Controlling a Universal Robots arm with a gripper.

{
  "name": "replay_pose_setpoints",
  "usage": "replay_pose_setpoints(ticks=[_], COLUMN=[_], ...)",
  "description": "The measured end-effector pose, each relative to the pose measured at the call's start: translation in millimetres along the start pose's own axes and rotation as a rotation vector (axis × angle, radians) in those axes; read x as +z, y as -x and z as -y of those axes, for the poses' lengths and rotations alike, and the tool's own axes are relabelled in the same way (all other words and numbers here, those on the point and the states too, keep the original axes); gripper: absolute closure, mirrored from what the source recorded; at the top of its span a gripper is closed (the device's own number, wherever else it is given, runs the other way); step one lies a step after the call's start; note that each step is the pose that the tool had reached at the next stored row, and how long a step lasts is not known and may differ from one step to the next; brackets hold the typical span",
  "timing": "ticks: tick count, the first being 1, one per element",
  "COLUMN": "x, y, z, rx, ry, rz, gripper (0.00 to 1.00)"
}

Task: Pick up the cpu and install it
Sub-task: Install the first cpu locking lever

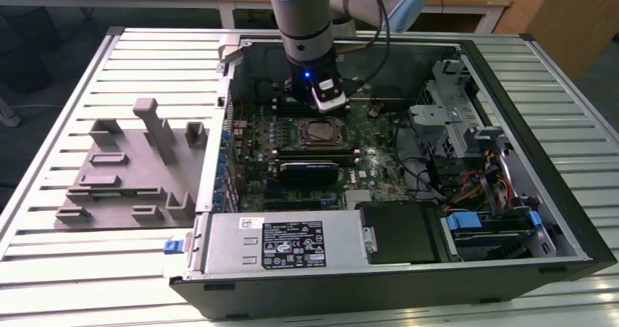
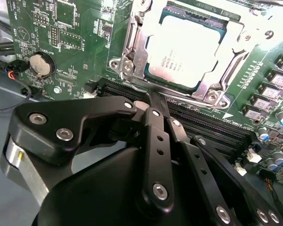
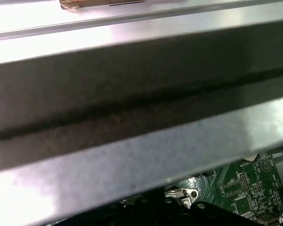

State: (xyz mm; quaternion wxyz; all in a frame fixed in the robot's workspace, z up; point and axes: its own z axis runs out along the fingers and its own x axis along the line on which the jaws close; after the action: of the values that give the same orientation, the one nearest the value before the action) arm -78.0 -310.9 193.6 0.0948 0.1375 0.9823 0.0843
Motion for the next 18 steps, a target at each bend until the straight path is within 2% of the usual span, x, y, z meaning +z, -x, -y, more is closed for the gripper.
replay_pose_setpoints(ticks=[18], x=[1.1], y=[2.2], z=[0.7], rx=[0.000], ry=[-0.0009], rz=[0.0004], gripper=[0.89])
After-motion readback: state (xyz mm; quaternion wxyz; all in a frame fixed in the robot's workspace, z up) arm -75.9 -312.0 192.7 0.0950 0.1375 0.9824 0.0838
